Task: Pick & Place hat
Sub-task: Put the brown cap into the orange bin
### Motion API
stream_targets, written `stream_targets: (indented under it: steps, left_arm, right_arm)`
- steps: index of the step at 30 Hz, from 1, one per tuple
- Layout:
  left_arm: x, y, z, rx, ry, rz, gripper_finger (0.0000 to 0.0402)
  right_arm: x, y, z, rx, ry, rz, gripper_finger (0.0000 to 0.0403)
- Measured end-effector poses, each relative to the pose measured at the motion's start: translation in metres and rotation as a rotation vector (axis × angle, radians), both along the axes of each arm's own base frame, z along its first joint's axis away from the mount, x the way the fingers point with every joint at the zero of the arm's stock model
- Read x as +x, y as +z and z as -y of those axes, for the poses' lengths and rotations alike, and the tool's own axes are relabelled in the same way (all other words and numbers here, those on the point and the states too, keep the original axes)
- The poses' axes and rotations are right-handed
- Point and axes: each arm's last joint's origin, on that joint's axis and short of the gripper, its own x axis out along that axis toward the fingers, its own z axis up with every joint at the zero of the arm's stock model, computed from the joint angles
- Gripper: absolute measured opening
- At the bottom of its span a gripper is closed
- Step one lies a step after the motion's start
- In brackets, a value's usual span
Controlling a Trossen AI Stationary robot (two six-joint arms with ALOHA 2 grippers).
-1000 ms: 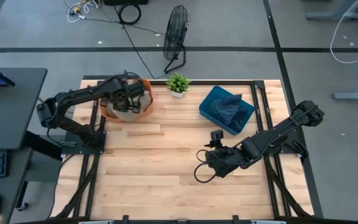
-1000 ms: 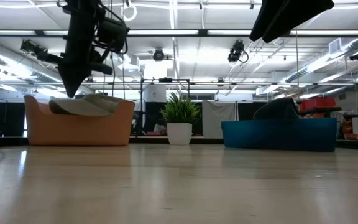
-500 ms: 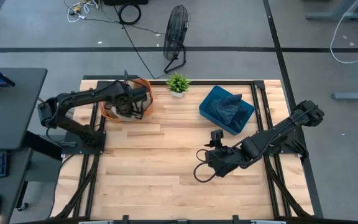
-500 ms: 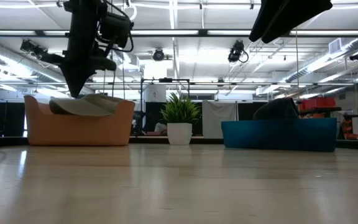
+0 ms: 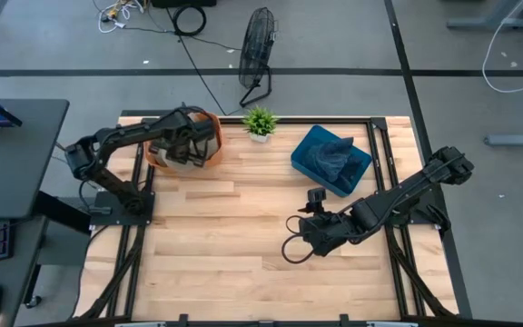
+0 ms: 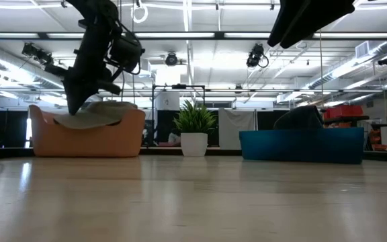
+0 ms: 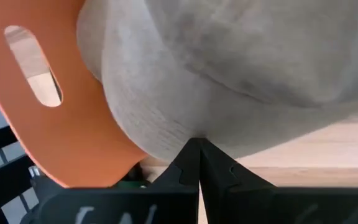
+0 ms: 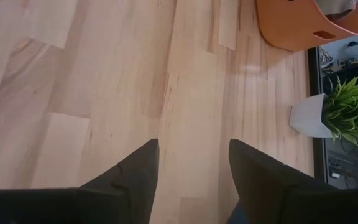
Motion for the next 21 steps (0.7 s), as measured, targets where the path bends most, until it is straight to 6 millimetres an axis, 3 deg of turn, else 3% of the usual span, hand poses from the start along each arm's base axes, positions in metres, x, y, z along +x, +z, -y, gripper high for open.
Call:
stream_targets:
  steps: [7, 11, 15, 19, 21]
  left_arm:
    - [-0.006, 0.005, -0.004, 0.031, -0.023, -0.045, 0.0001]
    - [-0.009, 0.005, -0.009, 0.048, -0.013, -0.055, 0.0001]
    - [-0.013, 0.009, -0.009, 0.051, -0.006, -0.041, 0.0001]
    - [-0.012, 0.021, 0.006, 0.060, -0.053, 0.028, 0.0001]
    - [-0.009, 0.028, 0.017, 0.057, -0.078, 0.099, 0.0001]
  right_arm:
    - [0.001, 0.000, 0.001, -0.004, -0.002, 0.005, 0.0198]
    - [0.014, 0.006, 0.010, -0.063, 0.007, 0.089, 0.0182]
    - [0.034, 0.015, 0.028, -0.031, -0.001, 0.207, 0.0124]
    - [0.045, 0.017, 0.047, 0.088, -0.011, 0.228, 0.0026]
    - [0.047, 0.016, 0.056, 0.110, -0.043, 0.222, 0.0011]
